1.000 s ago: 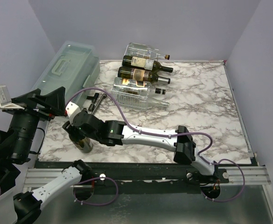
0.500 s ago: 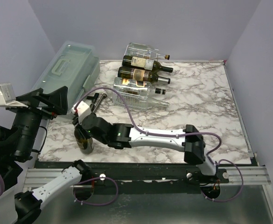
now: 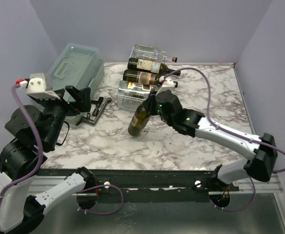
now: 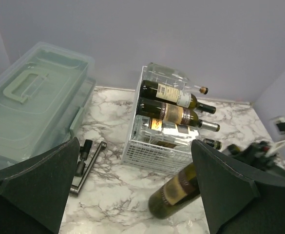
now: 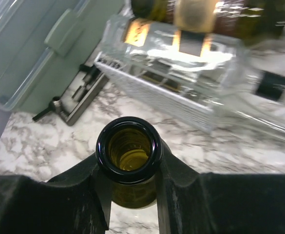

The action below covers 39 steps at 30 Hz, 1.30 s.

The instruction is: Put the wine bottle on the wine rack

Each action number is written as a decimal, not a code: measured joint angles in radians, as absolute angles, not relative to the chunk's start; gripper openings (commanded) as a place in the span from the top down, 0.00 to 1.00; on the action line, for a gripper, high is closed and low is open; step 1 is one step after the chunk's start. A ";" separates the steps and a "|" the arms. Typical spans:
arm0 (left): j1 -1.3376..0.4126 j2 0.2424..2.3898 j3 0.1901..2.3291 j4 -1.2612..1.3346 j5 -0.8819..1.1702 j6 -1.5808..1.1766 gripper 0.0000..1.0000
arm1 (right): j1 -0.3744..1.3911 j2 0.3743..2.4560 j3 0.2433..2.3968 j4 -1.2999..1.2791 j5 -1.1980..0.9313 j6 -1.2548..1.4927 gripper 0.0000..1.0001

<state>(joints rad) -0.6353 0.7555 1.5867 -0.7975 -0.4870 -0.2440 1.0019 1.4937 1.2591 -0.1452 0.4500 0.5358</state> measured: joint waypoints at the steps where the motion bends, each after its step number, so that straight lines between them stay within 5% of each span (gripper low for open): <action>1: -0.635 0.762 1.576 -0.791 -0.487 -0.244 0.01 | 0.983 1.441 1.229 -0.162 0.465 0.534 0.99; 13: -0.635 1.023 1.476 -0.626 -0.426 -0.244 0.01 | 0.844 1.016 1.157 -0.435 0.589 0.464 0.99; 24: -0.635 1.323 1.616 -0.551 -0.363 -0.207 0.01 | 0.472 1.120 1.185 -0.657 0.702 0.463 0.99; 39: -0.635 1.311 1.364 -0.418 -0.422 -0.081 0.01 | 0.129 1.261 1.151 -0.410 0.362 0.555 0.99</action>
